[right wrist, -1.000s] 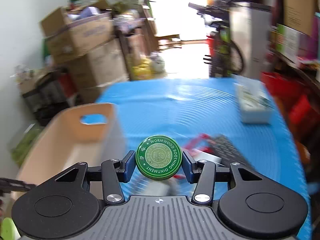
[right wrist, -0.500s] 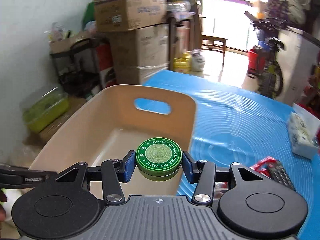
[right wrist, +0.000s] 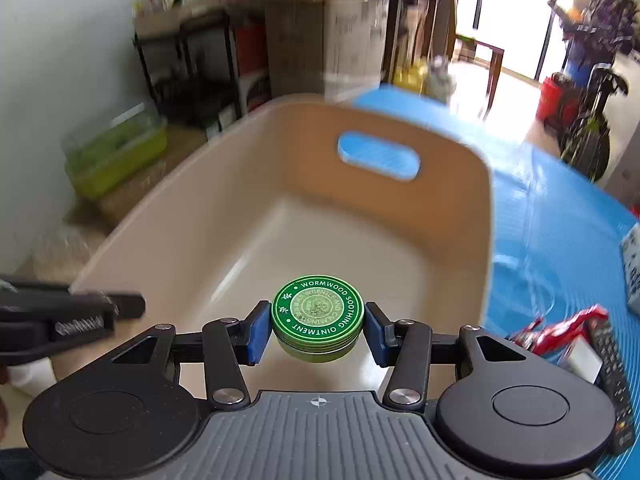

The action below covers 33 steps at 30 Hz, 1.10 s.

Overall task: Organize rigid objects
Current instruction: 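Carry the green tin into the basket and release it with the right tool, then move the right tool back to the white pill bottle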

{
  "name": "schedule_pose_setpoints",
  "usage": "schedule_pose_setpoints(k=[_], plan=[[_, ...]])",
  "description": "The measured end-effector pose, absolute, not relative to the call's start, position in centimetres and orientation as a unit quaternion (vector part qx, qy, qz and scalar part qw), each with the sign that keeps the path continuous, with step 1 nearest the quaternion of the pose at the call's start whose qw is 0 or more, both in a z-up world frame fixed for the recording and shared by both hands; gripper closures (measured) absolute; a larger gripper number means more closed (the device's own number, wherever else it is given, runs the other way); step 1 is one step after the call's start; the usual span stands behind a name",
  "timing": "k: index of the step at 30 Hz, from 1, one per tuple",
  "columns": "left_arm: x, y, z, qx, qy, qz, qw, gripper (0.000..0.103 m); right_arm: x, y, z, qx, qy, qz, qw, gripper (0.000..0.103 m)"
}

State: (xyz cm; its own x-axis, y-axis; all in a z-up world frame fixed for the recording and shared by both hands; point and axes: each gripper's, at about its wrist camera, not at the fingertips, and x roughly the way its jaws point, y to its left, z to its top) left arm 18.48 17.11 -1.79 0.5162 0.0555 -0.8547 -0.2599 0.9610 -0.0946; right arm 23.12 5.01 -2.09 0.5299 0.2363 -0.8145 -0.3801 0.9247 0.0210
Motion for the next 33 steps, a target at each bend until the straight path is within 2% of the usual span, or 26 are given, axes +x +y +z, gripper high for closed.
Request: schedule_pose_setpoints(k=[9,13,17,24,25,27,33], plan=[[18.4,17.2,-1.7,-0.106,0.481,0.09,0.865,0.093,23.9,6.6,-3.9,-0.099,0.521,0.18,0.829,0.049],[18.3,17.1,-1.8,-0.107,0.481,0.089,0.866,0.093,23.9,6.2,-3.8,-0.086,0.527,0.183,0.826,0.049],[18.4,17.0,-1.8,-0.107,0.481,0.089,0.866,0.093,23.5,5.7,-3.1,-0.069,0.512,0.189,0.835,0.04],[18.4,17.1,-1.8,-0.108,0.481,0.088,0.866,0.093,22.0,3.6,-0.4,-0.024,0.465,0.21,0.86,0.035],[18.4,17.1,-1.8,-0.109,0.481,0.088,0.865,0.093,21.7,3.1,0.2,-0.015,0.458,0.207,0.864,0.032],[18.4,17.2,-1.8,-0.11,0.481,0.088,0.865,0.093,21.5,2.0,1.3,0.0,0.44,0.196,0.877,0.019],[18.4,17.2,-1.8,-0.111,0.481,0.088,0.865,0.093,20.4,-3.0,3.3,0.058,0.413,0.161,0.895,0.018]])
